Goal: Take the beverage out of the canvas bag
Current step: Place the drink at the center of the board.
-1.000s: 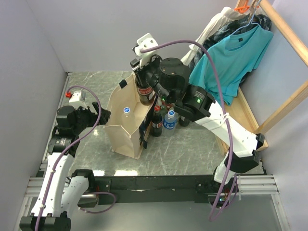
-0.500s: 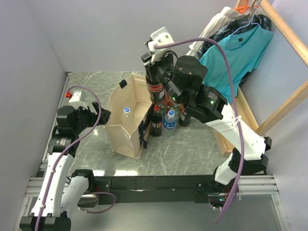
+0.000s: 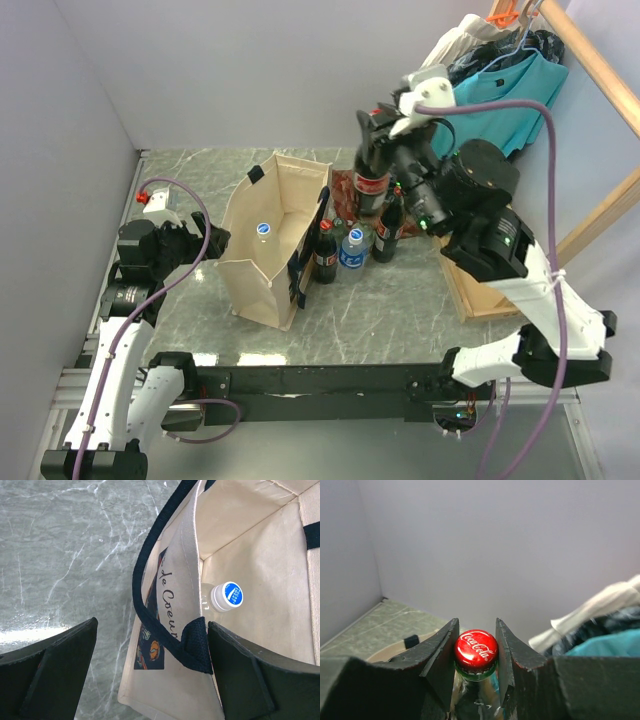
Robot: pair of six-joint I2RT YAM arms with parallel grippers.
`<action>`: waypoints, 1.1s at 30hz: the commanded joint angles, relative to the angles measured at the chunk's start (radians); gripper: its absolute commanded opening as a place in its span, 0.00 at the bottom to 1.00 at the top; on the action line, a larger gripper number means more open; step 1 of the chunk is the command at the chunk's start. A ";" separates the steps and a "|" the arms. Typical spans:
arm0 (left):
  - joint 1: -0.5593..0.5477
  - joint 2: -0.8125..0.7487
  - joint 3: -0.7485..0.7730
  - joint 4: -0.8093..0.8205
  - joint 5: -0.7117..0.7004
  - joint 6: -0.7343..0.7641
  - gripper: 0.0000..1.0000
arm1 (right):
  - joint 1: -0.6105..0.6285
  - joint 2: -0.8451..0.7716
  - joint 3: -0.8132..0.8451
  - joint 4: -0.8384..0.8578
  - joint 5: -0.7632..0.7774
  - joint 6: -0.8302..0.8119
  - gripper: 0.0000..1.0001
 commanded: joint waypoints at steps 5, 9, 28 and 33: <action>-0.003 0.006 0.013 0.014 0.009 0.008 0.96 | -0.015 -0.191 -0.163 0.298 0.083 -0.018 0.00; -0.003 0.009 0.011 0.014 0.014 0.008 0.96 | -0.041 -0.247 -0.255 0.298 0.115 0.002 0.00; -0.003 0.023 0.011 0.016 0.014 0.008 0.96 | -0.357 -0.420 -0.558 0.236 0.080 0.233 0.00; -0.004 0.025 0.013 0.016 0.016 0.008 0.96 | -0.431 -0.422 -0.614 0.244 0.048 0.278 0.00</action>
